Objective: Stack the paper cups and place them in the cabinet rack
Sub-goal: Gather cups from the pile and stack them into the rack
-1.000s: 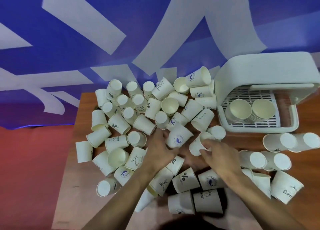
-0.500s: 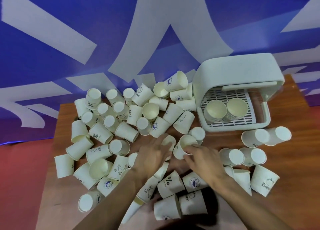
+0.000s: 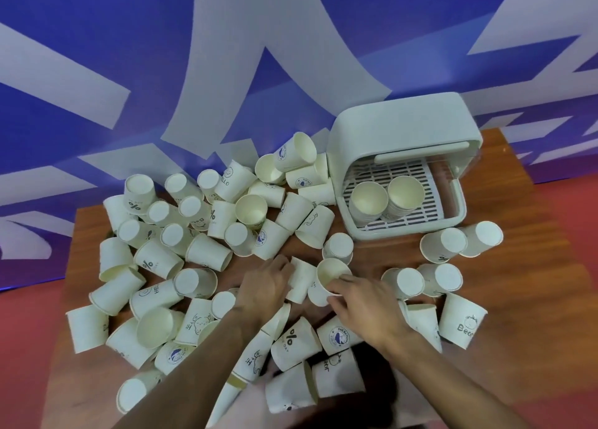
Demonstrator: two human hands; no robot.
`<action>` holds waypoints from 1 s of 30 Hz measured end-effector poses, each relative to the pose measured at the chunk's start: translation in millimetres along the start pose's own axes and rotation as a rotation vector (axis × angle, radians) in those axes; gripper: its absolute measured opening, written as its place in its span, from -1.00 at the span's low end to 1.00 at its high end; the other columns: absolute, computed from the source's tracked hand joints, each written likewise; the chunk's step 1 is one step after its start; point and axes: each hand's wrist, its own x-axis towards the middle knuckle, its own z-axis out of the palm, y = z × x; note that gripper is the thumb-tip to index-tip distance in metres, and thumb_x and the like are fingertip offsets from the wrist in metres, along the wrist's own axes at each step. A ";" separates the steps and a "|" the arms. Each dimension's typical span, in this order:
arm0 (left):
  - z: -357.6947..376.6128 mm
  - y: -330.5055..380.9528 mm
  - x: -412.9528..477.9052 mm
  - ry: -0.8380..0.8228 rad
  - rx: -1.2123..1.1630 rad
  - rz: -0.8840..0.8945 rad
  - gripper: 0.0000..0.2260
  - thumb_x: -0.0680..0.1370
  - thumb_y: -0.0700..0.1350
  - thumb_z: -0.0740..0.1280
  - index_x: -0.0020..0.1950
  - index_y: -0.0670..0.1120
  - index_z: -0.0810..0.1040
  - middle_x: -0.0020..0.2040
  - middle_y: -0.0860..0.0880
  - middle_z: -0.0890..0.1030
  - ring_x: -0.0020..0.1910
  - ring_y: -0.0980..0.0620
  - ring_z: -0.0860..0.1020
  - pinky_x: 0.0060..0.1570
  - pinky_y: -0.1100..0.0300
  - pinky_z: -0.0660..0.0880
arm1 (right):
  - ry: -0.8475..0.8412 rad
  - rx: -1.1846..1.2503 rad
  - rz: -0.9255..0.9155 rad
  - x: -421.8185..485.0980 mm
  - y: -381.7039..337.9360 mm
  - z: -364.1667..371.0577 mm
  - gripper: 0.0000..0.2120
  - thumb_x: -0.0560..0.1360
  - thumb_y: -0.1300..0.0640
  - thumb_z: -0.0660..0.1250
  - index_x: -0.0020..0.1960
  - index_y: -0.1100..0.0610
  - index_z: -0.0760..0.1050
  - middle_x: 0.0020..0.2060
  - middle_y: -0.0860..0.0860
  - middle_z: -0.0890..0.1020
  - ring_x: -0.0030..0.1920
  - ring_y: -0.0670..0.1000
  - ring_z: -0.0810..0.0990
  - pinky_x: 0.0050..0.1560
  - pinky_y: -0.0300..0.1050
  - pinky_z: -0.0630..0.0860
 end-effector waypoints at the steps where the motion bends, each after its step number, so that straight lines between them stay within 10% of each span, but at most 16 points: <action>1: 1.2 1.1 2.3 0.011 -0.025 0.000 -0.50 0.27 -0.10 0.58 0.16 -0.08 0.53 0.08 0.01 0.54 -0.20 -0.01 0.57 -0.55 0.12 0.49 | 0.009 0.005 0.003 -1.9 1.0 -3.4 -0.94 0.45 -0.03 0.34 -0.11 -0.08 0.56 -0.31 -0.10 0.58 -0.31 -0.01 0.61 -0.39 -0.18 0.27; 5: -1.5 0.0 14.4 -0.029 -0.034 0.165 -0.31 0.30 -0.04 0.55 0.40 0.00 0.41 0.34 0.00 0.47 0.02 0.01 0.59 -0.40 0.15 0.55 | 0.027 0.034 -0.005 -11.0 9.5 -17.2 -0.90 0.50 -0.03 0.27 -0.05 -0.07 0.54 -0.26 -0.07 0.58 -0.25 0.02 0.61 -0.34 -0.13 0.24; 10: -21.1 6.9 24.2 -0.097 -0.129 0.201 -0.78 0.39 -0.06 0.42 -0.04 -0.02 0.45 -0.09 0.04 0.57 -0.14 -0.02 0.55 -0.40 0.14 0.39 | 0.178 0.099 0.017 -25.9 26.4 -55.0 -0.90 0.48 -0.06 0.35 -0.02 -0.10 0.56 -0.20 -0.12 0.63 -0.22 0.02 0.64 -0.33 -0.12 0.43; 16: -73.5 4.7 19.8 0.150 -0.053 0.246 -0.84 0.38 0.00 0.47 -0.17 0.03 0.52 -0.34 0.11 0.54 -0.39 0.07 0.53 -0.50 0.31 0.21 | 0.511 0.050 0.035 -18.7 84.8 -130.6 -0.90 0.52 -0.01 0.41 -0.02 -0.01 0.63 -0.21 -0.14 0.65 -0.32 -0.07 0.61 -0.43 -0.19 0.39; 30: -121.5 114.5 107.9 0.556 -0.136 0.082 -0.86 0.58 -0.02 0.35 -0.12 -0.02 0.65 -0.25 0.04 0.62 -0.26 -0.03 0.53 -0.35 0.04 0.44 | 0.564 0.033 0.010 23.7 149.8 -119.6 -0.91 0.53 0.09 0.42 0.02 -0.01 0.67 -0.09 -0.11 0.67 -0.14 -0.05 0.64 -0.42 -0.19 0.42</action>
